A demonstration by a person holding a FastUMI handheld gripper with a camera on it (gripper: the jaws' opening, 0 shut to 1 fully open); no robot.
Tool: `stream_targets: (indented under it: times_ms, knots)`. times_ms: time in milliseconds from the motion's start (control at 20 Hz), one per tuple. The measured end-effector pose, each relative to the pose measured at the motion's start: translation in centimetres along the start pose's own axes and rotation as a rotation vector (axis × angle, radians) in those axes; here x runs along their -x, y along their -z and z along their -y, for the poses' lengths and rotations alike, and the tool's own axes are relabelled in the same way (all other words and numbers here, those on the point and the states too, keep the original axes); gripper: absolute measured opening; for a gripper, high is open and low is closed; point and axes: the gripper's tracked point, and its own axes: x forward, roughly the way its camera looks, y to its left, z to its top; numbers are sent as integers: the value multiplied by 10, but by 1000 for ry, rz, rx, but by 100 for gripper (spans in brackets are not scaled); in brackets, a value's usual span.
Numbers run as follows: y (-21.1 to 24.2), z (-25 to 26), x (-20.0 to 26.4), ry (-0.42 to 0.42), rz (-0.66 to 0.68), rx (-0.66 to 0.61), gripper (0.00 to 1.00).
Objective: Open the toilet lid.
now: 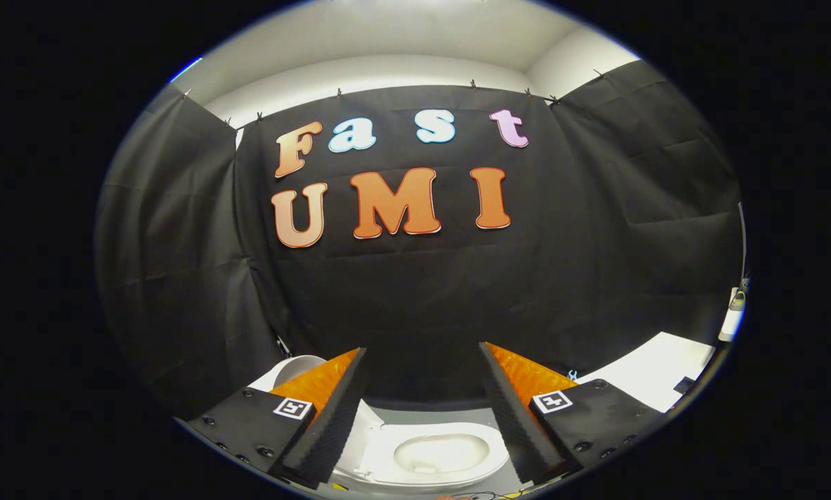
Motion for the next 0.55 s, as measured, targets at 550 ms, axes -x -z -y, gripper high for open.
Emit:
stream_targets:
  times_ms: [550]
  knots:
    - [-2,5,2,10,10,-6,99]
